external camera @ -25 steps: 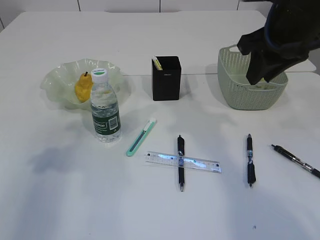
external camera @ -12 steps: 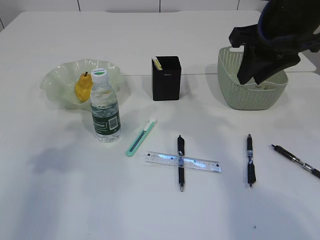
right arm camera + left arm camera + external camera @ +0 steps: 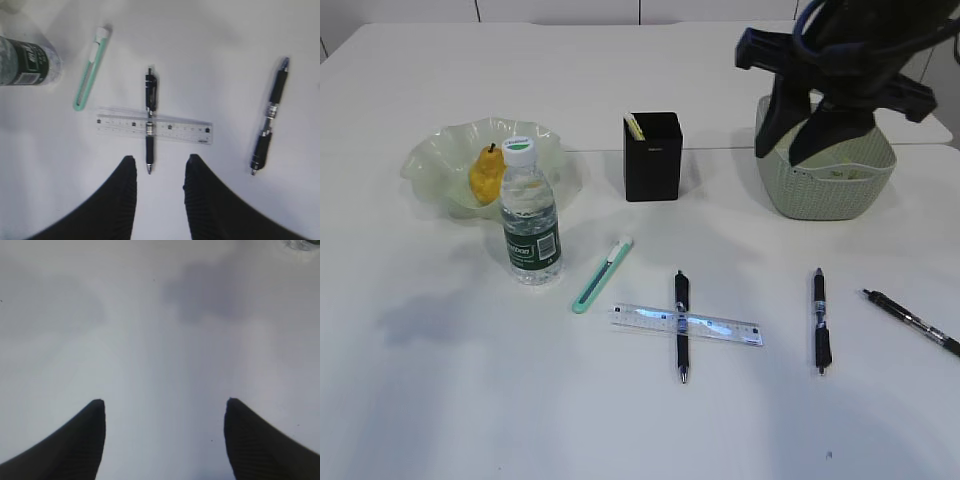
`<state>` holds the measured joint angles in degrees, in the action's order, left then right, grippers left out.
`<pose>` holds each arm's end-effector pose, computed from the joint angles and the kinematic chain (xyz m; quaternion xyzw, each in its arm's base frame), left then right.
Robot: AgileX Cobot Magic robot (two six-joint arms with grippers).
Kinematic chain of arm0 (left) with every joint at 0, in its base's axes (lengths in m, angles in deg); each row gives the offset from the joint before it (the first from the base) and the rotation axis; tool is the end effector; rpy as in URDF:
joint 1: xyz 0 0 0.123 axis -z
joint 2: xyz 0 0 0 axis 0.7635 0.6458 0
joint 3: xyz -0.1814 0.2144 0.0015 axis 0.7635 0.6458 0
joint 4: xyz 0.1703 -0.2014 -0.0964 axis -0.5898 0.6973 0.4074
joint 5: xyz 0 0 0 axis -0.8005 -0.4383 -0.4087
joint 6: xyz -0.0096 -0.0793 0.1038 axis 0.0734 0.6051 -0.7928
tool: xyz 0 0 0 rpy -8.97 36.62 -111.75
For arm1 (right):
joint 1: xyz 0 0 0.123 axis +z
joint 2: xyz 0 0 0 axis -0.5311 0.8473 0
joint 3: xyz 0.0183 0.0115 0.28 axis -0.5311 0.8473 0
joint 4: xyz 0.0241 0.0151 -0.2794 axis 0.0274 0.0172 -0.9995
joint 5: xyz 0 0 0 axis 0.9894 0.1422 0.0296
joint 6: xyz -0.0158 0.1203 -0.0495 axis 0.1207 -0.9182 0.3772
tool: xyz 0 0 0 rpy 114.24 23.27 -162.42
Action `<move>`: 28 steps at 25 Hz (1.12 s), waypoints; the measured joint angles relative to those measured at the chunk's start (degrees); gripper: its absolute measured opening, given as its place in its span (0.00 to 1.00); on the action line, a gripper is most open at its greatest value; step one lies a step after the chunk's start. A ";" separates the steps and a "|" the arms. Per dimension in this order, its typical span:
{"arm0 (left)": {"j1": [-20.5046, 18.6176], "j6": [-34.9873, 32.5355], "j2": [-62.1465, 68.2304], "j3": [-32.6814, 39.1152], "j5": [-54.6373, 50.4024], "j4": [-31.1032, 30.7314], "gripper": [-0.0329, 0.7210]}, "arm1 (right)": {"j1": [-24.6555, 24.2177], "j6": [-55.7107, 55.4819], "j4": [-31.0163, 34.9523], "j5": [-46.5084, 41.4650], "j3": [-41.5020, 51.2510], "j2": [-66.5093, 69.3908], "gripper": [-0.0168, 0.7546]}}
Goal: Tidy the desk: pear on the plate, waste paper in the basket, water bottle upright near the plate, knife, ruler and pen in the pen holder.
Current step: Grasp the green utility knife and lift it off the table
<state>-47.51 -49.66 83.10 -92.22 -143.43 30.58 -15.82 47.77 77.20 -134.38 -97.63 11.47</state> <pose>0.2844 -0.0190 0.2246 -0.0318 0.9860 -0.0410 0.1582 0.3812 0.1354 0.2824 0.0424 0.9784 0.1440 0.1421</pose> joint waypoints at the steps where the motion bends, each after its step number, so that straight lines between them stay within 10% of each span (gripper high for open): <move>1: 0.00 0.00 0.00 0.00 0.03 0.00 0.73 | 1.26 -1.50 0.00 0.92 -0.12 0.30 0.34; 28: 0.00 -0.22 0.00 0.00 0.63 0.00 0.73 | 11.47 -25.35 -3.34 3.07 -32.96 31.13 0.34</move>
<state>-47.51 -49.88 83.10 -92.22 -142.80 30.58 -4.35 22.41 73.86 -131.32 -130.60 42.60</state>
